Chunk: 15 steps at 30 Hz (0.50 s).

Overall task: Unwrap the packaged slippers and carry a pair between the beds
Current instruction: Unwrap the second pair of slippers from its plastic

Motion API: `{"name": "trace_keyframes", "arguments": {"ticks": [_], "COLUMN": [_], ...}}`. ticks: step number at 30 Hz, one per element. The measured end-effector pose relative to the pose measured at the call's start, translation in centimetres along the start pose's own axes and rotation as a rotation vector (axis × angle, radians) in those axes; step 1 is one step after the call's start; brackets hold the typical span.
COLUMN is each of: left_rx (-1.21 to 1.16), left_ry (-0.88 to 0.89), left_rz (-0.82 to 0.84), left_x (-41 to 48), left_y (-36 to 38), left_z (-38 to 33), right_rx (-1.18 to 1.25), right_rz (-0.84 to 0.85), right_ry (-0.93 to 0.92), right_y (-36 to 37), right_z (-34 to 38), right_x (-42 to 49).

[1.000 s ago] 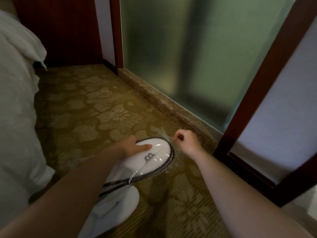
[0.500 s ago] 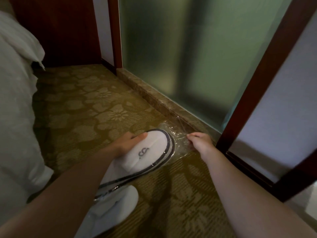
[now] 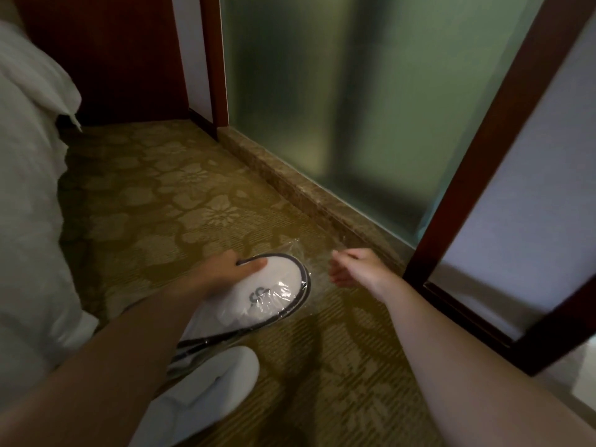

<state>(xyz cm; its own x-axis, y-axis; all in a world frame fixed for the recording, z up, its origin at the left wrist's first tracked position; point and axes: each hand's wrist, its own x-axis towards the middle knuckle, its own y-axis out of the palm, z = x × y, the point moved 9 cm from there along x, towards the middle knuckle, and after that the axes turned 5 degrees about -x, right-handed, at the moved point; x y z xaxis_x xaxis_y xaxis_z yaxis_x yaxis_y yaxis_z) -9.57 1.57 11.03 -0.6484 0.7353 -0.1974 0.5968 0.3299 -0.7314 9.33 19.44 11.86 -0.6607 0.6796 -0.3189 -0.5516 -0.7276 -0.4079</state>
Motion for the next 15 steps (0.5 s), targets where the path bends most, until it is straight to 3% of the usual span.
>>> {"name": "trace_keyframes", "arguments": {"ticks": [5, 15], "left_rx": [0.002, 0.051], "left_ry": [0.018, 0.005], "left_rz": [0.052, 0.045], "left_x": [0.2, 0.7], "left_y": [1.1, 1.0], "left_z": [-1.2, -0.4], "right_rx": [-0.058, 0.223], "right_rz": [0.161, 0.27], "right_ry": [0.061, 0.129], "right_y": [2.9, 3.2], "right_z": [0.3, -0.1], "right_x": [-0.8, -0.5]}}
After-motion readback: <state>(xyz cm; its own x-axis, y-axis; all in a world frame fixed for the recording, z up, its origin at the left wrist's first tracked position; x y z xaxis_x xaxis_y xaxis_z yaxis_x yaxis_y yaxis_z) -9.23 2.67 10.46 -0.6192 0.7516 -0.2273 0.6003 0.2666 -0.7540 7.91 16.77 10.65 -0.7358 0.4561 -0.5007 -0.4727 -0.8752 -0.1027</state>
